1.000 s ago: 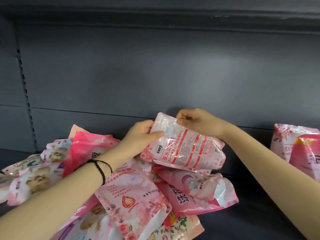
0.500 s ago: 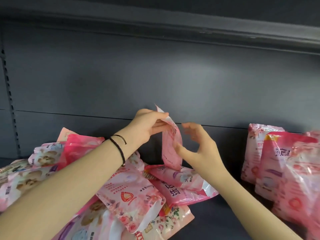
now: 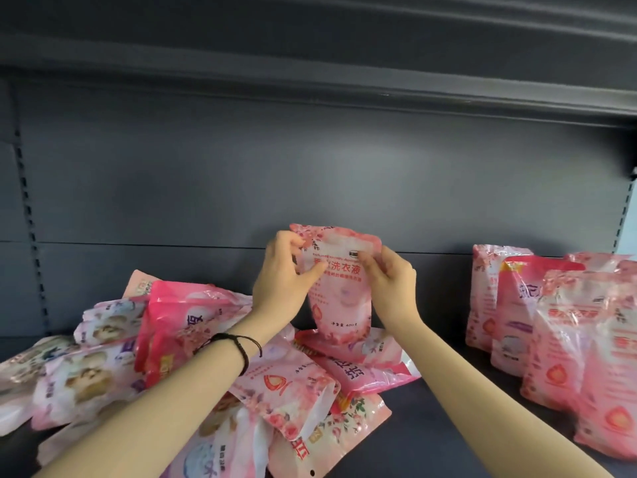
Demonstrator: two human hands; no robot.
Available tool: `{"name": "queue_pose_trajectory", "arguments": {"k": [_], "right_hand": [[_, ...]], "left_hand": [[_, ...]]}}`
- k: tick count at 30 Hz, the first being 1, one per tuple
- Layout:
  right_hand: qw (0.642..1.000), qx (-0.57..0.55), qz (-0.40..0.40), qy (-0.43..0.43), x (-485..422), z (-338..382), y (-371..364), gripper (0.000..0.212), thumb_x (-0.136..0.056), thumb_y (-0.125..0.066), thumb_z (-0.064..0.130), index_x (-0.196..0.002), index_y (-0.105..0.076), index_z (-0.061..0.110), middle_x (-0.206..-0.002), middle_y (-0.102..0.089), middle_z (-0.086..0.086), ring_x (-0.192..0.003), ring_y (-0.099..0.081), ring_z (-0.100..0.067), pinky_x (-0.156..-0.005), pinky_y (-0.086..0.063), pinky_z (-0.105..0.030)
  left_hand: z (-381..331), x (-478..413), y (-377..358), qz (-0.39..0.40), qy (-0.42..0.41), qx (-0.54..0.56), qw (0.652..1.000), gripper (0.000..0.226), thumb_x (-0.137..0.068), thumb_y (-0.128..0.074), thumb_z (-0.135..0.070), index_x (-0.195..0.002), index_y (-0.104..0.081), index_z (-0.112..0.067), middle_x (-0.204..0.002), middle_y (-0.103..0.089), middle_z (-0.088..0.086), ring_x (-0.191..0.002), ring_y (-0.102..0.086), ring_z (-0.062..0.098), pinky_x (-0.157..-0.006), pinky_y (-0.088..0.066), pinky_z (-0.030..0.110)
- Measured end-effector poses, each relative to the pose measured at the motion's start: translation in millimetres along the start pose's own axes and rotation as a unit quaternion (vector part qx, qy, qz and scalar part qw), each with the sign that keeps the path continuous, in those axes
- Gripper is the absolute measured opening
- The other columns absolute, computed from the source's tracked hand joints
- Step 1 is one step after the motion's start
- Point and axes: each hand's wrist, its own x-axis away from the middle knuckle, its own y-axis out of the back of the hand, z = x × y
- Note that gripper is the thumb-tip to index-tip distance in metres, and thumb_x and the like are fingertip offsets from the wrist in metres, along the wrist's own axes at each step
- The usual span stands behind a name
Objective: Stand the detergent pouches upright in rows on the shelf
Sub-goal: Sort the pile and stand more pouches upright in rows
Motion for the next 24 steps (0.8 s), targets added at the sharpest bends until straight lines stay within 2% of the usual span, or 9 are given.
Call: {"name": "queue_pose_trajectory", "arguments": {"k": [3,5,8,11,13,15,17,19,24], "right_hand": [[1.000,-0.017,0.019,0.007,3,5,0,0.033,-0.095,-0.057,0.022,-0.090,-0.058,-0.011,-0.086,-0.061,-0.033,-0.072,-0.057,-0.042,-0.072,-0.051,-0.054],[0.999,-0.028,0.028,0.003,3,10,4,0.030,-0.095,-0.056,0.020,-0.092,-0.061,-0.009,-0.091,-0.063,-0.032,-0.087,-0.059,-0.049,-0.075,-0.051,-0.059],[0.998,-0.054,0.017,-0.014,-1,19,14,0.018,-0.095,-0.057,0.018,-0.088,-0.069,0.005,-0.090,-0.071,-0.019,-0.088,-0.067,-0.038,-0.078,-0.055,-0.055],[0.992,-0.123,0.012,-0.034,-1,23,33,0.015,-0.094,-0.059,0.016,-0.085,-0.070,0.019,-0.085,-0.076,0.002,-0.082,-0.073,-0.016,-0.069,-0.061,-0.034],[0.985,-0.169,0.016,-0.036,4,24,51,0.011,-0.093,-0.061,0.018,-0.088,-0.071,0.019,-0.086,-0.076,0.005,-0.082,-0.073,-0.012,-0.066,-0.058,-0.023],[0.977,-0.207,0.024,-0.041,18,24,71,0.014,-0.088,-0.064,0.026,-0.096,-0.071,0.016,-0.095,-0.075,0.001,-0.089,-0.072,-0.016,-0.071,-0.058,-0.026],[0.971,-0.229,0.031,-0.061,37,16,93,0.033,-0.081,-0.067,0.035,-0.106,-0.067,0.014,-0.103,-0.074,-0.002,-0.097,-0.070,-0.020,-0.079,-0.058,-0.030],[0.968,-0.229,0.043,-0.088,57,6,116,0.039,-0.081,-0.067,0.040,-0.110,-0.065,0.014,-0.108,-0.072,-0.002,-0.102,-0.069,-0.021,-0.083,-0.056,-0.032],[0.968,-0.227,0.036,-0.101,86,-9,180,0.025,-0.091,-0.057,0.036,-0.103,-0.072,0.019,-0.108,-0.072,-0.005,-0.101,-0.069,-0.020,-0.080,-0.057,-0.028]], "left_hand": [[5,-1,-4,-0.005,0.097,0.126,0.987,0.061,-0.076,-0.079,-0.032,-0.119,-0.037,-0.020,-0.122,-0.047,0.000,-0.102,-0.056,0.017,-0.087,-0.051,0.037],[4,-3,-7,0.035,0.149,0.205,0.967,0.052,-0.079,-0.076,-0.030,-0.120,-0.050,-0.013,-0.118,-0.061,0.001,-0.106,-0.061,0.017,-0.089,-0.051,0.035],[-7,-2,-9,0.036,0.151,0.281,0.947,0.024,-0.081,-0.074,-0.021,-0.101,-0.067,-0.011,-0.097,-0.073,-0.002,-0.090,-0.070,0.013,-0.068,-0.056,0.024],[-30,2,-10,0.036,0.139,0.353,0.924,0.015,-0.079,-0.075,-0.016,-0.092,-0.069,-0.013,-0.082,-0.075,-0.005,-0.074,-0.072,0.007,-0.053,-0.052,0.016],[-48,7,-11,0.041,0.133,0.382,0.914,0.011,-0.079,-0.076,-0.015,-0.089,-0.071,-0.014,-0.080,-0.075,-0.006,-0.072,-0.072,0.010,-0.053,-0.053,0.018],[-66,16,-16,0.040,0.126,0.385,0.914,0.010,-0.078,-0.077,-0.017,-0.086,-0.072,-0.014,-0.080,-0.076,-0.001,-0.073,-0.073,0.015,-0.053,-0.055,0.022],[-83,25,-25,0.039,0.129,0.402,0.906,0.015,-0.075,-0.079,-0.018,-0.085,-0.072,-0.009,-0.082,-0.076,0.004,-0.074,-0.073,0.021,-0.055,-0.057,0.027],[-101,35,-36,0.038,0.145,0.434,0.888,0.022,-0.069,-0.081,-0.020,-0.085,-0.072,-0.007,-0.083,-0.075,0.008,-0.077,-0.073,0.025,-0.058,-0.059,0.031],[-152,66,-78,0.079,0.145,0.483,0.860,0.016,-0.065,-0.080,-0.023,-0.078,-0.076,-0.013,-0.086,-0.075,0.012,-0.078,-0.073,0.027,-0.057,-0.057,0.030]]}}
